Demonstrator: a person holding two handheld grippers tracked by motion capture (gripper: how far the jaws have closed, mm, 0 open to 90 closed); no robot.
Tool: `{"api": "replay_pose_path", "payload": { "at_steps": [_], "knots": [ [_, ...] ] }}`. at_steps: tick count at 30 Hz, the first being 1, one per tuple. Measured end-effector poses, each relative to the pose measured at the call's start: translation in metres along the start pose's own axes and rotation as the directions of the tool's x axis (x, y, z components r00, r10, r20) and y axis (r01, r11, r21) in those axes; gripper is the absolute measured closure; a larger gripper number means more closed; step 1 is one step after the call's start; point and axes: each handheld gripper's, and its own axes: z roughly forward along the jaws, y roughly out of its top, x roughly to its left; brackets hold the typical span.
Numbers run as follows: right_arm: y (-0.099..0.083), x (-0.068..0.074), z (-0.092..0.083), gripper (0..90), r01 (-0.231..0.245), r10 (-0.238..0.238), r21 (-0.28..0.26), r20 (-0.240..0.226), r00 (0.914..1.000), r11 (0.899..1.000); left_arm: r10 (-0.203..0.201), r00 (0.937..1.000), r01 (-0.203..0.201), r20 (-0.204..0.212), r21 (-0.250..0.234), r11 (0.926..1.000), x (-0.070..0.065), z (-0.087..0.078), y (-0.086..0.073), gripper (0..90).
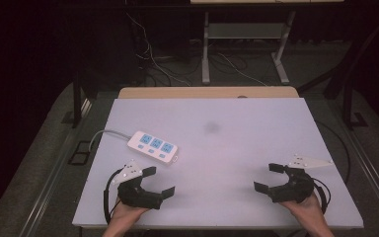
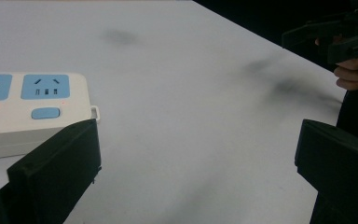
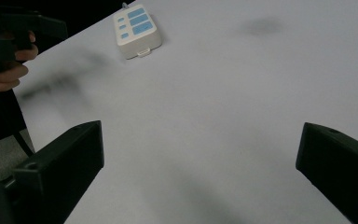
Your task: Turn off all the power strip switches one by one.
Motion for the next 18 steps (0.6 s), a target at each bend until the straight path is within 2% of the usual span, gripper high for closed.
{"api": "replay_pose_path", "payload": {
  "at_steps": [18],
  "knots": [
    [-0.0022,0.0005,-0.0003,0.7,0.001,-0.001,0.021,-0.009,1.0,1.0,0.008,1.0,-0.008,0.001,0.024,0.9997,-0.0015,0.0023,-0.0004,0.0]
  ]
}}
